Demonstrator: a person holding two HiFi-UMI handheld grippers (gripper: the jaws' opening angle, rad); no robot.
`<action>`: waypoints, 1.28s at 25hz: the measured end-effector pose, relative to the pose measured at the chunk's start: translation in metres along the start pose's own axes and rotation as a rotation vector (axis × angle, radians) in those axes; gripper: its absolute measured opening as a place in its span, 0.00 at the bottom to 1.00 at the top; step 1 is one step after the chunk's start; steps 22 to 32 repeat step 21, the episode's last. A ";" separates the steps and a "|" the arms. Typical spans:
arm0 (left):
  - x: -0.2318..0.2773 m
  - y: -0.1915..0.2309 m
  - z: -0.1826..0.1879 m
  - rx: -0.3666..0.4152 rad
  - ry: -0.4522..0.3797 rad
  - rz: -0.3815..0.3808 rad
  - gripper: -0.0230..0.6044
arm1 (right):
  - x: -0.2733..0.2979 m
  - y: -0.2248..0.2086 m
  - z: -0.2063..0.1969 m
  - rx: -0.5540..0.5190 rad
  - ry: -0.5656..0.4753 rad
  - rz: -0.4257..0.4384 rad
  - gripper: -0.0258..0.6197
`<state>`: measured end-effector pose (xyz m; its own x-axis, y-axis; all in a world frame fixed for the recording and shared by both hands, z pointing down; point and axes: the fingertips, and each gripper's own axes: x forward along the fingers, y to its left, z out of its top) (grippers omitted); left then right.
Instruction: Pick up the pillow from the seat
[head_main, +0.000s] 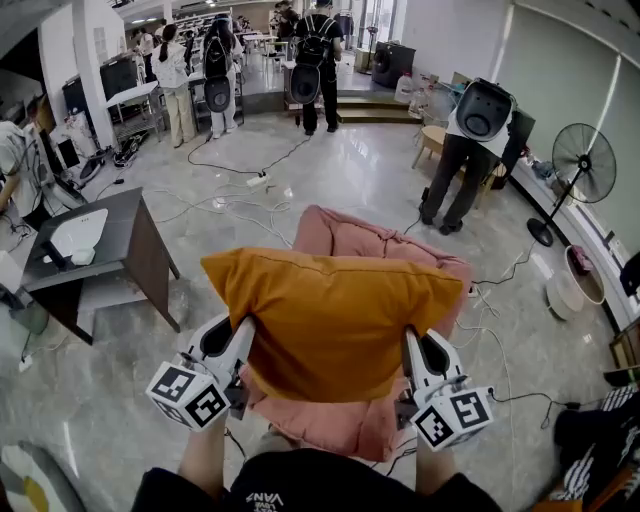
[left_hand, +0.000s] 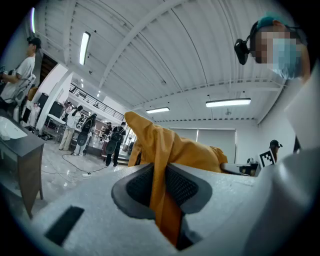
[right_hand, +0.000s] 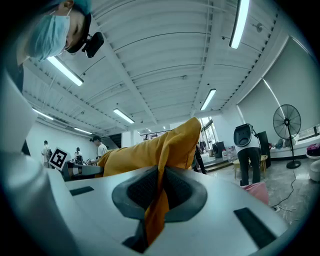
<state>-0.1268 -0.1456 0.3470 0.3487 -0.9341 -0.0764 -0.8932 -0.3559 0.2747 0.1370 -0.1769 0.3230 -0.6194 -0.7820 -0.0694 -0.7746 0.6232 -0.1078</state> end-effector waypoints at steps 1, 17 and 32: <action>-0.001 0.001 -0.001 -0.001 0.001 0.003 0.15 | 0.000 0.001 -0.002 0.001 0.004 0.002 0.09; -0.010 0.008 -0.010 -0.020 0.017 0.039 0.15 | 0.006 0.003 -0.016 0.007 0.045 0.019 0.09; -0.008 0.010 -0.010 -0.018 0.020 0.035 0.15 | 0.008 0.003 -0.018 0.009 0.052 0.015 0.09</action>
